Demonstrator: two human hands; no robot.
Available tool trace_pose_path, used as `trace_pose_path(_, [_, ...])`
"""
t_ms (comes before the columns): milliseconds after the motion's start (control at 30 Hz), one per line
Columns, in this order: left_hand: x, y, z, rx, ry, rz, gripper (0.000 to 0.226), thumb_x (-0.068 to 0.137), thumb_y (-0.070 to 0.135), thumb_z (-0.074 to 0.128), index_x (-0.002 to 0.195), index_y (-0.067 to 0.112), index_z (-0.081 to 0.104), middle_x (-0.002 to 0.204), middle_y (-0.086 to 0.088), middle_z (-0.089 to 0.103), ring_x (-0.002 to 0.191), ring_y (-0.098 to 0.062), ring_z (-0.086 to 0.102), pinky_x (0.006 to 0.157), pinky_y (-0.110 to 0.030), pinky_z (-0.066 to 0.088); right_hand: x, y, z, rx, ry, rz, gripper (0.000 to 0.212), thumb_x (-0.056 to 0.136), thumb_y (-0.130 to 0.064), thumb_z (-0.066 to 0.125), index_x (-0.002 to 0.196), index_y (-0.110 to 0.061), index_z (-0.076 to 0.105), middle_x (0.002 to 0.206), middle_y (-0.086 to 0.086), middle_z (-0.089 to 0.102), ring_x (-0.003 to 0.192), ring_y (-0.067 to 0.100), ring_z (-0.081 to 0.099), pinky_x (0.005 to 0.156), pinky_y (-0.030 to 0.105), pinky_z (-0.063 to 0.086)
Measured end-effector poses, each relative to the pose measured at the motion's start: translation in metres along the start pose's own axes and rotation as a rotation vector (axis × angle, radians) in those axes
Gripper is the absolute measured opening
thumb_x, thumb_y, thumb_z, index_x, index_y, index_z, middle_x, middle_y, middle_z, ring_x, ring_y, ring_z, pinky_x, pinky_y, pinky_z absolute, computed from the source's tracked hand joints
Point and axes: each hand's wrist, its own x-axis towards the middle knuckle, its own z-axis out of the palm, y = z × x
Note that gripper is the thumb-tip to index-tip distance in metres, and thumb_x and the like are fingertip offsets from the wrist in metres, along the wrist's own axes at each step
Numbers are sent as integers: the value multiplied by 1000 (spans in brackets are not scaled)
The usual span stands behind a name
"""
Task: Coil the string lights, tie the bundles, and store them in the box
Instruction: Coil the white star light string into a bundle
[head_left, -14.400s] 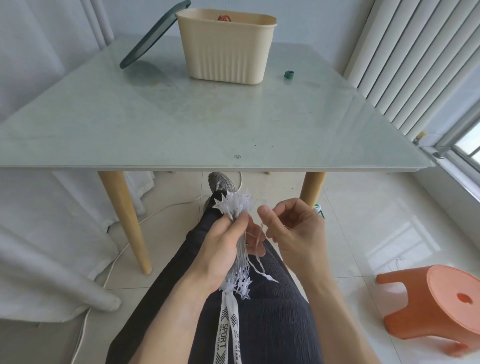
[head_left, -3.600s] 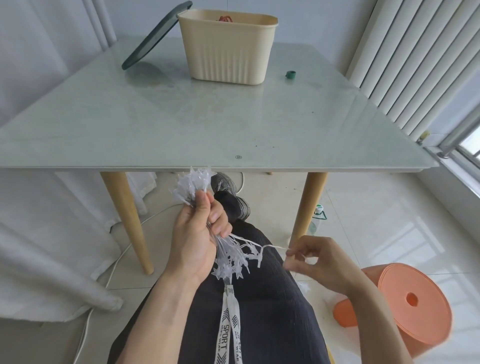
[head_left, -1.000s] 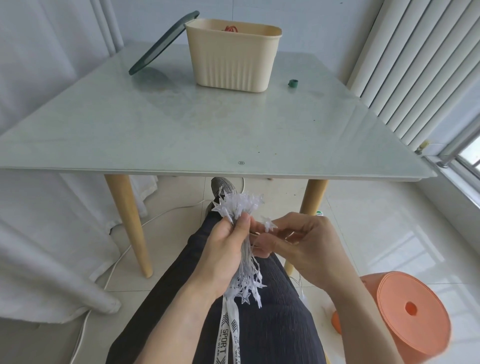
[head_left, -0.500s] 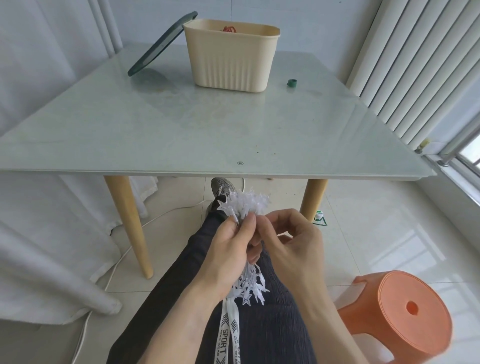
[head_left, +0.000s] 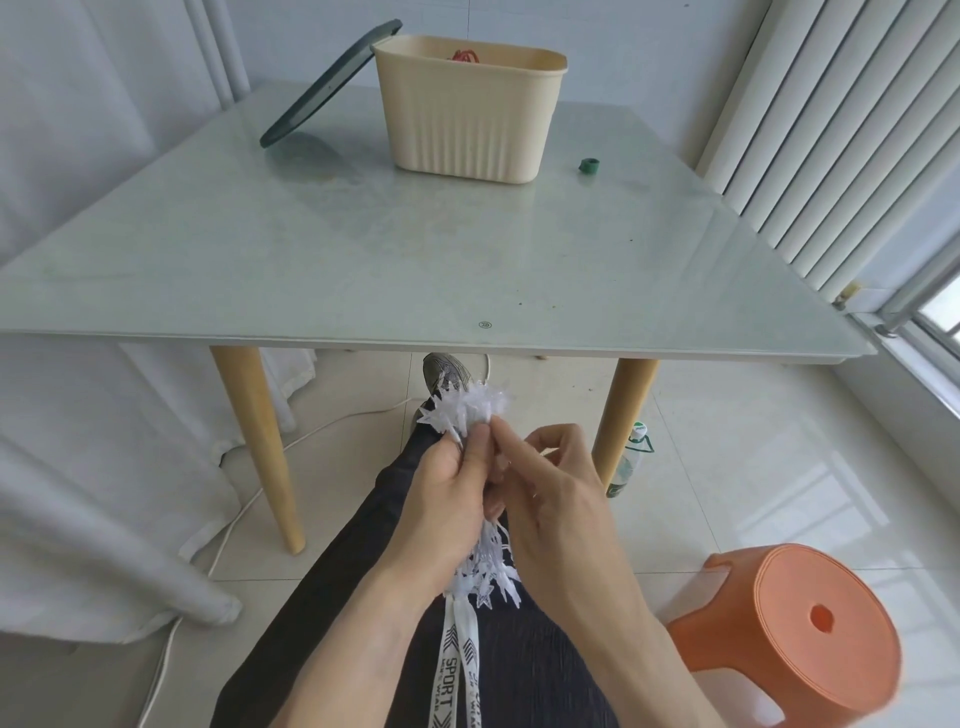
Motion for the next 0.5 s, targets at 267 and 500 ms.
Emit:
trace_pose_path(267, [1,-5,-2,-184,-26,-114,27,104,27,43,101,10,64,96,-6,65,90,-17,58,82,-29,48,-4,-5,1,-296,-345,-9,89,92,-9,48,159,-31,-5,114,-6,32,85,7,32,72,15,30])
trace_pose_path(500, [6,-6,-3,-222,124,-51,35,104,35,42,79,11,47,62,1,39,55,-14,36,56,-29,34,-1,4,-12,18,-287,-47,84,95,-13,58,157,-42,10,108,-19,46,89,-5,54,77,5,41])
